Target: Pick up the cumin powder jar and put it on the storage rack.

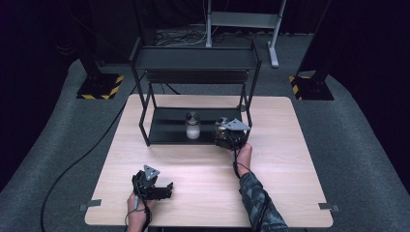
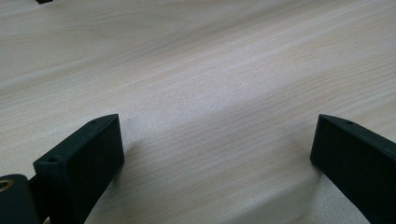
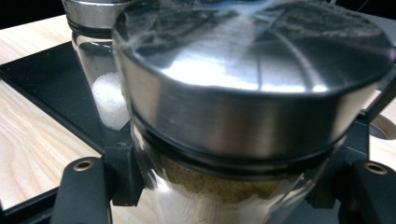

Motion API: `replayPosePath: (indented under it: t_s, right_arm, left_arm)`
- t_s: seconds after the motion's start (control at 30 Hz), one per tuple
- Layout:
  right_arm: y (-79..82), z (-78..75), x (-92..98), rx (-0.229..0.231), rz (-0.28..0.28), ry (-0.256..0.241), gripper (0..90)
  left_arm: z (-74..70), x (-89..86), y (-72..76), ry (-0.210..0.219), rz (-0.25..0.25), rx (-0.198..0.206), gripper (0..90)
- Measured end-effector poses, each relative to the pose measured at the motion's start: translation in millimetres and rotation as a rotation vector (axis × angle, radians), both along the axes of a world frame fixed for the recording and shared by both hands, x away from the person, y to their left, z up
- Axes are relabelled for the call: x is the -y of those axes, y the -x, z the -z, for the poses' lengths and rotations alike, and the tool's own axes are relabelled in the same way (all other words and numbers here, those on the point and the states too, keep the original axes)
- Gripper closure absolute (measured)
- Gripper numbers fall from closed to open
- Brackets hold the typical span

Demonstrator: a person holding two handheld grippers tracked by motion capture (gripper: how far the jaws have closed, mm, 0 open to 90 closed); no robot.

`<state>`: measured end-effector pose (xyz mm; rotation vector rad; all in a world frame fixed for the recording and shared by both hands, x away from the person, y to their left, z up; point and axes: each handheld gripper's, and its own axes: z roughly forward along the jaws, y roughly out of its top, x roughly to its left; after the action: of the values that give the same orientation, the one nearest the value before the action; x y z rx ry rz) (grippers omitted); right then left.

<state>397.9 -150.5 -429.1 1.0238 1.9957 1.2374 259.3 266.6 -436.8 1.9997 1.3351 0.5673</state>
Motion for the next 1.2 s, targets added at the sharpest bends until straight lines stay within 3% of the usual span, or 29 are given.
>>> replayPosePath:
  t_s: [1.2]
  right_arm:
    - [-27.5, 12.1, -20.2, -0.017, -0.034, -0.021, 30.3]
  left_arm:
    - [0.1, -0.2, 0.1, 0.0, 0.002, 0.001, 2.5]
